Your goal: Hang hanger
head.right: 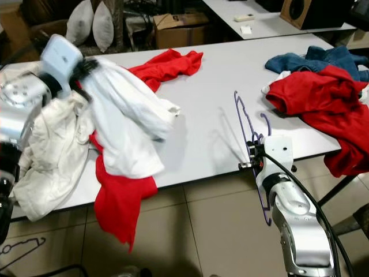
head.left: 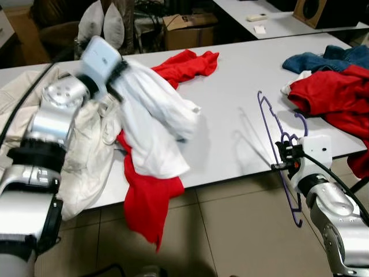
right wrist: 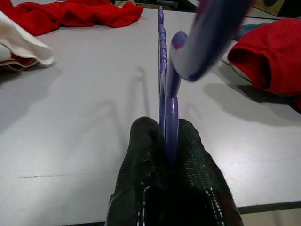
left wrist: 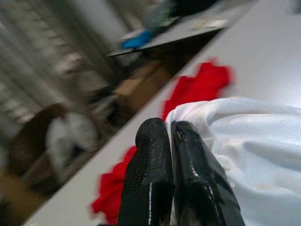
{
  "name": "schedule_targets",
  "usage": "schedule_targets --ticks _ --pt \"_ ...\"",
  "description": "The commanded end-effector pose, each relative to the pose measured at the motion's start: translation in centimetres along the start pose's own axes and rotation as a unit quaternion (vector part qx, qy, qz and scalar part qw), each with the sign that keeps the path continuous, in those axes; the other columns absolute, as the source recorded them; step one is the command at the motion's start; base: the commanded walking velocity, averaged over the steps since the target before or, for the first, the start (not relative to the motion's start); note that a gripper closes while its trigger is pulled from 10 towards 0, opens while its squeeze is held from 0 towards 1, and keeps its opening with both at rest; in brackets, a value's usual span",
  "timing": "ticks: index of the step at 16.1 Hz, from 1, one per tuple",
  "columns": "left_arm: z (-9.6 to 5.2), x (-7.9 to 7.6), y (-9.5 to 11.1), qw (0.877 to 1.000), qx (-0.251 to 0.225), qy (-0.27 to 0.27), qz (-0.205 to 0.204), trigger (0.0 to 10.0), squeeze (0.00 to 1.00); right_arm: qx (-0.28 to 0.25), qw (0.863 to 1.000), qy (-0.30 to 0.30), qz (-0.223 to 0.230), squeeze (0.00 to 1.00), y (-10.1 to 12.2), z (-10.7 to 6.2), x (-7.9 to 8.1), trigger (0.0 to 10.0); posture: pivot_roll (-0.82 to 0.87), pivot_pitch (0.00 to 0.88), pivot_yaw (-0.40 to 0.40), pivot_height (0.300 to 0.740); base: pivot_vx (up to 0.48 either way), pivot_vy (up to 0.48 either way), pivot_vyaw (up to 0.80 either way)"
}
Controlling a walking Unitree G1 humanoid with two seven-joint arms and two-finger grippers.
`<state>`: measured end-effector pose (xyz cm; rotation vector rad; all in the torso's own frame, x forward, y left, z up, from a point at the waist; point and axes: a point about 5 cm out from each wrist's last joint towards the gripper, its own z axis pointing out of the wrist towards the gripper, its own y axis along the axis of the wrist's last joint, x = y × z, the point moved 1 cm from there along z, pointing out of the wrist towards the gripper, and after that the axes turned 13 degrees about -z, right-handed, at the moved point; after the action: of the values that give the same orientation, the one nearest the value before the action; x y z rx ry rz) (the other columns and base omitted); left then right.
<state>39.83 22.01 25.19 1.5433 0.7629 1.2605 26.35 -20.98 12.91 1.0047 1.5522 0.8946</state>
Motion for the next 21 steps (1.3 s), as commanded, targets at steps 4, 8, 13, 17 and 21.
schedule_targets --ticks 4,8,13,17,21 --pt "-1.0 3.1 -2.3 0.994 0.058 0.088 0.025 0.0 0.00 -0.006 1.000 -0.001 0.001 0.00 0.1 -0.2 0.1 10.0 -0.02 0.000 0.038 0.740 0.000 0.000 0.00" --pt "-1.7 1.3 -6.4 0.987 0.162 -0.005 -0.007 10.0 0.04 -0.004 1.000 0.009 0.000 0.00 0.0 -0.3 0.5 10.0 -0.02 0.000 0.036 0.740 0.000 0.000 0.00" --pt "-1.9 2.7 -5.4 0.992 0.113 0.023 -0.051 10.0 1.00 -0.002 1.000 0.011 0.000 0.00 -0.3 -0.8 0.4 10.0 -0.03 0.000 0.044 0.740 0.000 0.000 0.00" --pt "-0.8 1.6 -1.8 0.982 0.016 -0.053 -0.181 10.0 1.00 0.005 1.000 0.002 -0.004 0.00 -0.7 -1.2 -0.2 10.0 -0.04 0.000 0.049 0.740 0.000 0.000 0.00" --pt "1.5 -7.5 -1.7 0.963 0.013 -0.222 -0.156 10.0 1.00 0.001 1.000 0.007 -0.009 0.00 -0.3 -0.8 -0.5 10.0 -0.06 0.000 0.048 0.740 0.000 0.000 0.00"
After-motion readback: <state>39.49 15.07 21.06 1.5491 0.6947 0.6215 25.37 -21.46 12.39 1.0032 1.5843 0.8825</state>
